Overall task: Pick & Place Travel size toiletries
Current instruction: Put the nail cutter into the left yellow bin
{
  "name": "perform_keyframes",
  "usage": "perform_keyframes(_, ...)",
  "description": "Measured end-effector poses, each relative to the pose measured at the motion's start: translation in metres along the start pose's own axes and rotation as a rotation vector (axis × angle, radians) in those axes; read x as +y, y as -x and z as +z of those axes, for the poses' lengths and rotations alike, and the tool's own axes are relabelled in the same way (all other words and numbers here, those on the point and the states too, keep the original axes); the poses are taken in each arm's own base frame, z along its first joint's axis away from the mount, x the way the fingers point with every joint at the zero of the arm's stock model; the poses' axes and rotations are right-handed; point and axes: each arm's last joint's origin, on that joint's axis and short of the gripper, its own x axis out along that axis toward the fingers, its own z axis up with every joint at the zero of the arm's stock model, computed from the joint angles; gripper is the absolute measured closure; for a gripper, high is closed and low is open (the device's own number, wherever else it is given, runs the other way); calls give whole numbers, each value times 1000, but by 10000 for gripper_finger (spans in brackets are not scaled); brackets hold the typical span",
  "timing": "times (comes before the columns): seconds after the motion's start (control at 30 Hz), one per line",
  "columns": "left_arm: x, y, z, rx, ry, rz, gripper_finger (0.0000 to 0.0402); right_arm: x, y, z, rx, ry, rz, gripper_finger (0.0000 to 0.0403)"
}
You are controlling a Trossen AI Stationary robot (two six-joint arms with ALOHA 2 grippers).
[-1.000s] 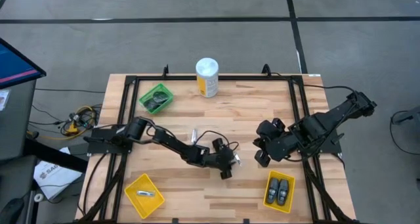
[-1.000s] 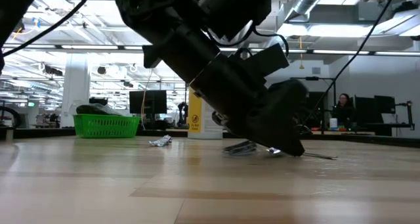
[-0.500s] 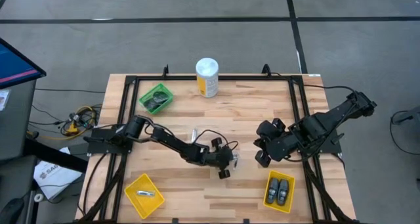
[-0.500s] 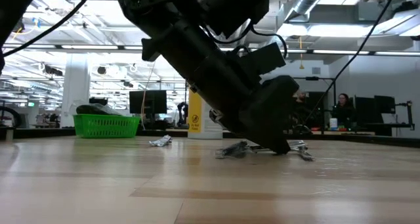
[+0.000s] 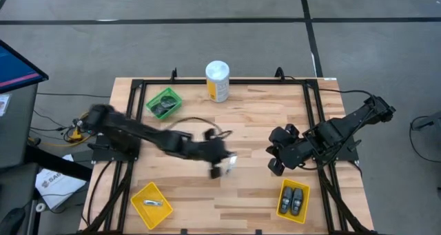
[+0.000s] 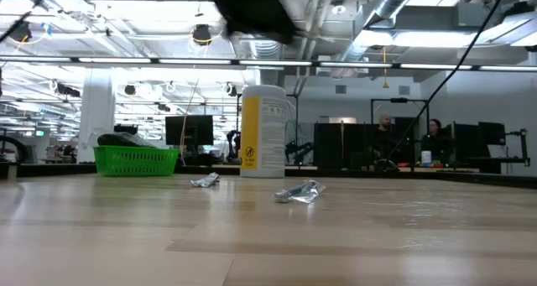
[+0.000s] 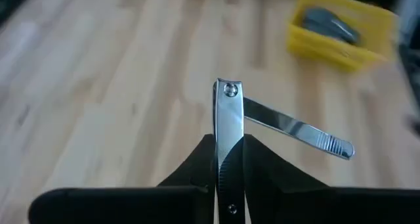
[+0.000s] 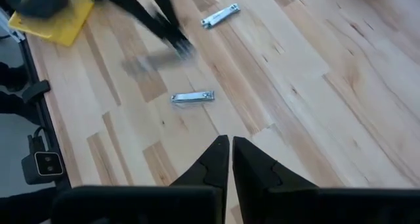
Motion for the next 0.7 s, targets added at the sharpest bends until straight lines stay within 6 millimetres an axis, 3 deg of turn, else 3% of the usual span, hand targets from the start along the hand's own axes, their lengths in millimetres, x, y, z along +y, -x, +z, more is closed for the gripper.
perform_keyframes(0.2,-15,99,-35,20,82,-204,365,2,0,2,-20,65,20,390)
perform_keyframes(0.37,-40,150,-89,101,76,-422,365,2,-1,4,-27,77,23,390)
perform_keyframes(0.5,-58,168,-132,189,-45,-518,365,0,-2,7,-33,89,19,391)
perform_keyframes(0.7,-72,161,-179,347,-179,-540,365,-3,-5,11,-41,67,11,392)
